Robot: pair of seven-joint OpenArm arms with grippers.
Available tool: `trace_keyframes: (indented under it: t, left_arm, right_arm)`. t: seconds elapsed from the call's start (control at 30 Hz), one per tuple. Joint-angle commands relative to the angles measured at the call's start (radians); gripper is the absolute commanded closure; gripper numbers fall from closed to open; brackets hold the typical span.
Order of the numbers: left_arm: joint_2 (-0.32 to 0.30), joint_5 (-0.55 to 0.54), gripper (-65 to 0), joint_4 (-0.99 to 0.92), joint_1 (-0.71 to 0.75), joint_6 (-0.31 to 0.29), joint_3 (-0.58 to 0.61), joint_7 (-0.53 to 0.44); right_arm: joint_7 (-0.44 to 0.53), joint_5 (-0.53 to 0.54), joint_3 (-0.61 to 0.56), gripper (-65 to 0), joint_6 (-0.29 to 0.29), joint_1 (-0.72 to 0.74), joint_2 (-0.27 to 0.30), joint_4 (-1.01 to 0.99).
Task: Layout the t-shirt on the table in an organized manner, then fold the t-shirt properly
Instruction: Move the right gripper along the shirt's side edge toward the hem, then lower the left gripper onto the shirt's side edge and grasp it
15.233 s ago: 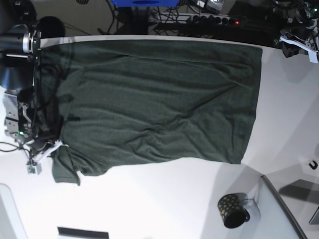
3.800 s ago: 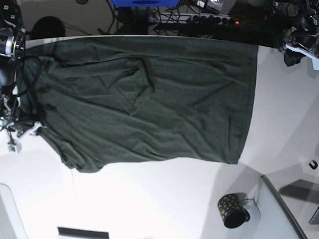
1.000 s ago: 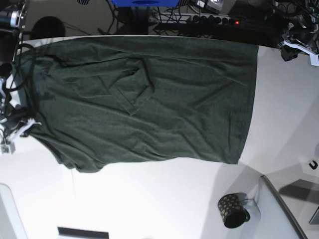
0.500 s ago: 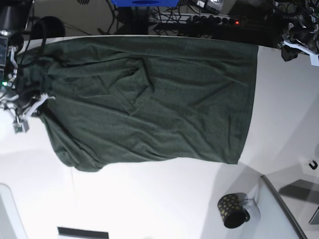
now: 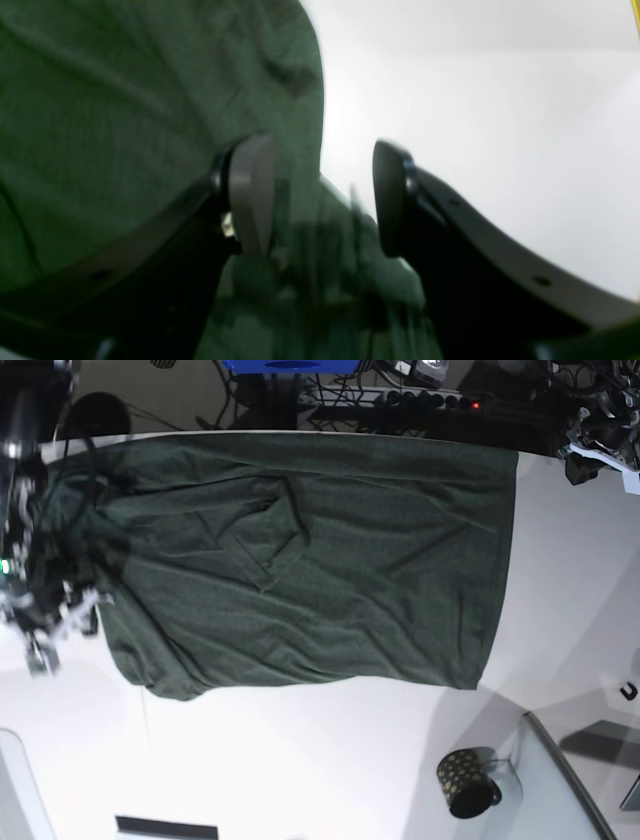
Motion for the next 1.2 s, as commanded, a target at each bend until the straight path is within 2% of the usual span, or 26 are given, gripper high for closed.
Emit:
trace_keyframes:
  t: [0.0,0.17,0.3,0.53,0.8,0.83,1.03,1.17]
  left_arm:
    - [-0.015,-0.013,-12.7,0.015,0.005,-0.002,-0.005,-0.018]
    - [-0.015,-0.013,-12.7,0.015,0.008,-0.002,-0.007,-0.018]
    - [-0.015,-0.013,-12.7,0.015,0.010,-0.002,-0.008,-0.018]
    - [-0.016,-0.013,-12.7,0.015,0.010,-0.002,-0.008,-0.018]
    - [-0.045,-0.013,-12.7,-0.025,0.011,-0.002,-0.008,-0.018]
    - [-0.045,-0.013,-12.7,-0.036,0.011,-0.002,-0.008,-0.018]
    - [-0.045,-0.013,-12.7,-0.047,0.013,-0.002,-0.008,-0.018]
    - [-0.045,-0.013,-12.7,-0.042,0.013,-0.002,-0.008,-0.018]
  right_arm:
    - [0.011,0.006,0.003,-30.0,-0.001,0.053,0.019,-0.047]
    - [0.021,0.006,0.003,-30.5,-0.001,0.230,0.019,-0.368]
    - [0.095,0.006,0.002,-30.5,-0.001,0.279,0.021,-0.492]
    - [0.115,0.006,0.002,-30.3,-0.001,0.290,0.021,-0.564]
    - [0.147,0.004,0.002,-29.4,-0.001,0.283,0.021,-0.587]
    - [0.147,0.004,0.002,-27.8,-0.001,0.283,0.021,-0.587]
    - [0.147,0.004,0.002,-7.8,-0.001,0.282,0.019,-0.587]
    - [0.147,0.006,0.005,0.0,-0.001,0.282,0.019,-0.583]
